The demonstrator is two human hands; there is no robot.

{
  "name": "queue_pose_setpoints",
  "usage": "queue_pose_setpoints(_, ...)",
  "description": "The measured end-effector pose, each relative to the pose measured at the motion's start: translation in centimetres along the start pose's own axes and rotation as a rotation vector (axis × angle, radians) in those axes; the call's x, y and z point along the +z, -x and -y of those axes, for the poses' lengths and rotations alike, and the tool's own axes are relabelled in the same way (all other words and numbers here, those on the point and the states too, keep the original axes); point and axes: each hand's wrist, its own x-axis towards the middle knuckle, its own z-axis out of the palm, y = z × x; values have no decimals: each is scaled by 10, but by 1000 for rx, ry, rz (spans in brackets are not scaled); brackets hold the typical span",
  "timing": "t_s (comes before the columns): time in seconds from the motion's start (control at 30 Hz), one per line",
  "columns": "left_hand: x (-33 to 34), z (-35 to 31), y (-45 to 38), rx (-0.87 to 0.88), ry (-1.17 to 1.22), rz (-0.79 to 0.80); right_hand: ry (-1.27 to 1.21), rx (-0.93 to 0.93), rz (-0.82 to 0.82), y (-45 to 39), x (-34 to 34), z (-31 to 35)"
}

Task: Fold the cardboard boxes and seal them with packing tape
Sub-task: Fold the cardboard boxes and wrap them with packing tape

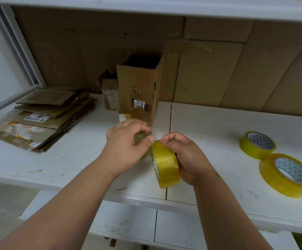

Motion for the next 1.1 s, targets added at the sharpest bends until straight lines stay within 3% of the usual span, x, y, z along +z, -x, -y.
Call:
queue_pose_setpoints(0.13,5,-7,2,-91,-13,123,-14,-21,22,4,5,3)
queue_pose_setpoints(0.33,9,-14,5,-196,41,78,73,-79,-3,11,4,2)
queue_pose_setpoints(0.57,11,-27,9,-92,-193,86,109,-85,-22,21,4,-1)
queue_pose_setpoints(0.83,3,-33,14,-29,-225,-86,15,-93,173,36,-11,-4)
queue_pose_setpoints(0.97,-5,-29,15,-87,-225,-213,85,-90,349,48,-11,-11)
queue_pose_setpoints(1.1,-11,-24,18,-118,-204,-247,299,-198,321,54,-10,-12)
